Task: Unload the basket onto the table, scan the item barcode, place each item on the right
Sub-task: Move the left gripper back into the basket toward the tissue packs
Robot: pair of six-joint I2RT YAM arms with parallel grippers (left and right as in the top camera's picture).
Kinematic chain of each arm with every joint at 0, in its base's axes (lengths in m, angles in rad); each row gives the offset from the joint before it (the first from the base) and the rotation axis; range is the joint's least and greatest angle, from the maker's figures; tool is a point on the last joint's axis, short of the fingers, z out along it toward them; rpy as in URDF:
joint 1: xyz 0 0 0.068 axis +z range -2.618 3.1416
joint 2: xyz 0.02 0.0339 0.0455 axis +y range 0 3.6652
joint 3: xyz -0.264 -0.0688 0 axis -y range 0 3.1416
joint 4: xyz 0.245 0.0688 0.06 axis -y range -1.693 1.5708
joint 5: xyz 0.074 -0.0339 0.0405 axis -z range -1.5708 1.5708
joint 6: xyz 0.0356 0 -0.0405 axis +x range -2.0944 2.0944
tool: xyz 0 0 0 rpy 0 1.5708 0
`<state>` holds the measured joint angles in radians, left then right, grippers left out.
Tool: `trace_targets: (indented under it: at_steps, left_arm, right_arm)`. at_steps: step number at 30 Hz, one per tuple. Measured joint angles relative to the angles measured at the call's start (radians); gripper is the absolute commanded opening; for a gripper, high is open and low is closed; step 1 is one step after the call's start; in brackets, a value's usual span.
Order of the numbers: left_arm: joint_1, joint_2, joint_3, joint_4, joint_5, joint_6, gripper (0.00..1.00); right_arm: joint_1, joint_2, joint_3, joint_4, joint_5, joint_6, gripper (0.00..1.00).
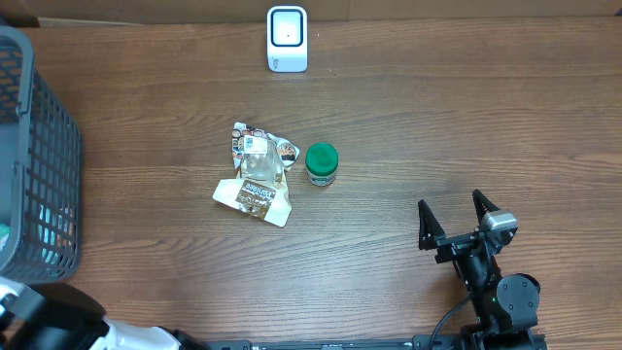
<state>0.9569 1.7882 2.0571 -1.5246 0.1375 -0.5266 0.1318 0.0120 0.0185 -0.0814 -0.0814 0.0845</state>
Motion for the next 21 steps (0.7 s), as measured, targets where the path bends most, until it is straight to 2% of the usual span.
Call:
trace_targets:
  at_steps: [5,7,10,12,16,21]
  left_arm:
    - [0.003,0.093,-0.005,0.043,-0.023,0.063,0.98]
    - [0.003,0.128,-0.005,0.029,-0.030,0.100,0.92]
    - [0.005,0.195,-0.005,-0.005,-0.035,0.168,0.75]
    - [0.006,0.244,-0.006,-0.018,-0.033,0.219,0.70]
    - [0.007,0.336,-0.007,-0.035,-0.022,0.305,0.67]
    - [0.007,0.392,-0.009,-0.040,-0.021,0.368,0.68]
  right_arm:
    - [0.000,0.000,0.000,0.000,0.000,0.000,1.00]
    - [0.000,0.000,0.000,0.000,0.000,0.000,1.00]
    - [0.000,0.000,0.000,0.000,0.000,0.000,1.00]
    - [0.000,0.000,0.000,0.000,0.000,0.000,1.00]
    - [0.000,0.000,0.000,0.000,0.000,0.000,1.00]
    - [0.000,0.000,0.000,0.000,0.000,0.000,1.00]
